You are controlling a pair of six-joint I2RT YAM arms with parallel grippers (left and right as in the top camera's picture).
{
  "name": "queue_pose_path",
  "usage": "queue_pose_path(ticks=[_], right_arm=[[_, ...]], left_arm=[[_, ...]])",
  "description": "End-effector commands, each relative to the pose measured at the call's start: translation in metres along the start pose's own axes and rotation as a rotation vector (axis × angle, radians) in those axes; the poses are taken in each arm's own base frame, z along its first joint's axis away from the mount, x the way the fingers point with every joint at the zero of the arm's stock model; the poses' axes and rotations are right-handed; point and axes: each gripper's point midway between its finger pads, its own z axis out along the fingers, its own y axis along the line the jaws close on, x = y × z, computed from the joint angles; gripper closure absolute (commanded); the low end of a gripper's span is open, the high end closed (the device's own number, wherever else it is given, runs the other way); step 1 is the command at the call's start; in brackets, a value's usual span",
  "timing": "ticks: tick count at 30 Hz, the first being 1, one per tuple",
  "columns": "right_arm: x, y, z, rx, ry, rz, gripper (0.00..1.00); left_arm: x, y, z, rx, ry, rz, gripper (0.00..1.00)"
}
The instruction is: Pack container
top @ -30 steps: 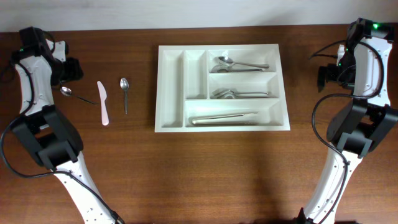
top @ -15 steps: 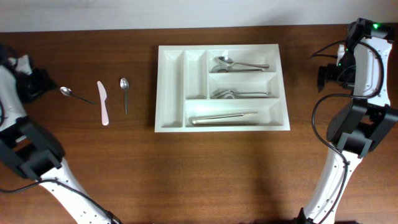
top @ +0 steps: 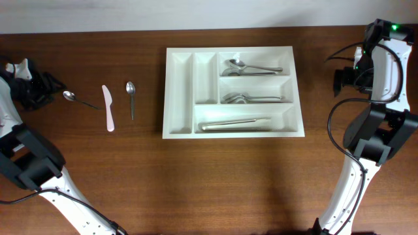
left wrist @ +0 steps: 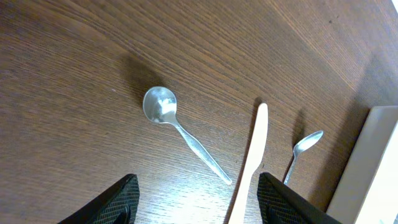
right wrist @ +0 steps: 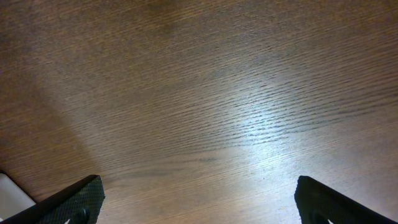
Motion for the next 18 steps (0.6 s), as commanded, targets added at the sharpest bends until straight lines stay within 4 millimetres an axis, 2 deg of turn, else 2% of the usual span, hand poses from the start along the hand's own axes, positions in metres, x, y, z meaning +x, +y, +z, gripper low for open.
queue_pose_path(ticks=[1, 7, 14, 18], right_arm=[[0.001, -0.006, -0.019, 0.011, -0.043, 0.011, 0.01], [0.000, -0.006, -0.019, 0.011, -0.043, 0.011, 0.01], [0.001, -0.006, -0.019, 0.011, -0.043, 0.011, 0.01], [0.000, -0.006, -0.019, 0.011, -0.043, 0.011, 0.01]], left_arm=[[0.001, 0.002, 0.007, 0.039, 0.011, -0.002, 0.37], [0.002, 0.010, 0.009, 0.037, 0.014, 0.003, 0.36], [0.009, 0.023, 0.032, 0.099, 0.051, -0.036, 0.37], [0.010, 0.026, 0.038, 0.105, 0.053, -0.015, 0.37]])
